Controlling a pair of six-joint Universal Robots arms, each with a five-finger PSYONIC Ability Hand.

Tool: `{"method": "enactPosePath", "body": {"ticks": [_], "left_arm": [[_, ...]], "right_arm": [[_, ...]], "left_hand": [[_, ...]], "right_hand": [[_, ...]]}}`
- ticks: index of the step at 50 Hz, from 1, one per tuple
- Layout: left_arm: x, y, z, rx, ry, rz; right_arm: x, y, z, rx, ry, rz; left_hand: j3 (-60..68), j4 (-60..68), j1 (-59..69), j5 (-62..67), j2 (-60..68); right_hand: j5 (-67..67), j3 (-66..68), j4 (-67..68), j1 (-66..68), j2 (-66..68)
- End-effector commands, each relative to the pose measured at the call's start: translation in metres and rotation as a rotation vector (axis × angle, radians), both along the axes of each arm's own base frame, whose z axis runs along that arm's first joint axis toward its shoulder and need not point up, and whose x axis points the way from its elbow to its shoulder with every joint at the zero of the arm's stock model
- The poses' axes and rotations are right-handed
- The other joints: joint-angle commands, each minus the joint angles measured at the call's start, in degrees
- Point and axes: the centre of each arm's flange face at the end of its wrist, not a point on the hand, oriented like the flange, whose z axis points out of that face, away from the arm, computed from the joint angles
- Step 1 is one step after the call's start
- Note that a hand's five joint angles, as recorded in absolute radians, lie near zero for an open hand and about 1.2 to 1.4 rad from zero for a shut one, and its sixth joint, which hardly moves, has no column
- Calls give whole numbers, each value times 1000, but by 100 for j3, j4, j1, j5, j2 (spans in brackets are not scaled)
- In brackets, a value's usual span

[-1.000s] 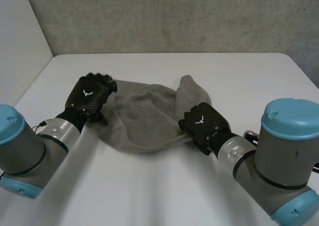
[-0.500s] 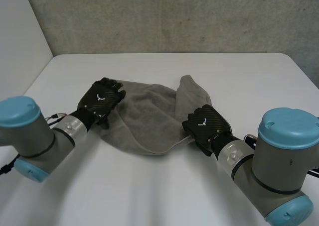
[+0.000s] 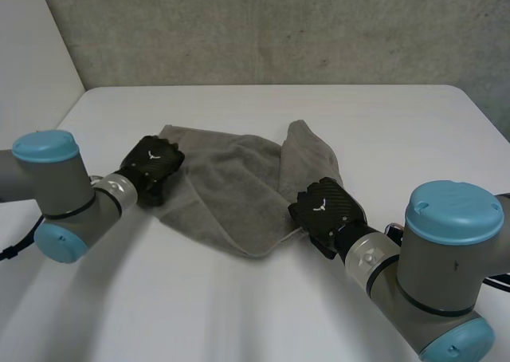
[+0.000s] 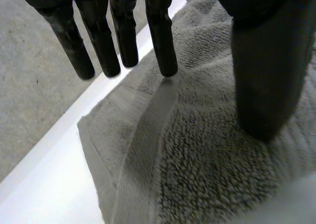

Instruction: Fold the towel.

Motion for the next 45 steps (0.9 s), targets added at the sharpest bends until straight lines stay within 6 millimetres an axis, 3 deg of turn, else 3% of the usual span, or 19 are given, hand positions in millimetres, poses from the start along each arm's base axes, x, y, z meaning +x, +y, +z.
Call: {"method": "enactPosePath", "body": {"ticks": [1, 4, 9, 24, 32, 34, 45], "left_arm": [[12, 12, 11, 107, -31, 38], [18, 14, 11, 134, -37, 55], [46, 19, 23, 164, -52, 145], [75, 42, 38, 180, -54, 211], [63, 40, 58, 102, -37, 179], [48, 40, 68, 30, -22, 139], [23, 45, 78, -103, 7, 78]], "right_arm": [[0, 0, 0, -1, 1, 1], [0, 0, 0, -1, 1, -1], [0, 1, 0, 0, 2, 1], [0, 2, -1, 4, 3, 2], [0, 2, -1, 5, 4, 0], [-1, 2, -1, 4, 5, 1], [0, 2, -2, 3, 6, 1]], "left_hand": [[423, 427, 393, 382, 416], [406, 410, 376, 365, 399], [406, 410, 376, 365, 399], [540, 543, 509, 499, 532], [592, 595, 561, 550, 584], [89, 93, 59, 48, 82], [-704, -700, -734, -745, -711]], "right_hand": [[393, 388, 352, 385, 457], [393, 388, 352, 385, 457], [393, 388, 352, 385, 457], [332, 327, 291, 324, 395], [163, 159, 122, 156, 227], [130, 125, 89, 122, 194], [46, 41, 5, 38, 109]]}}
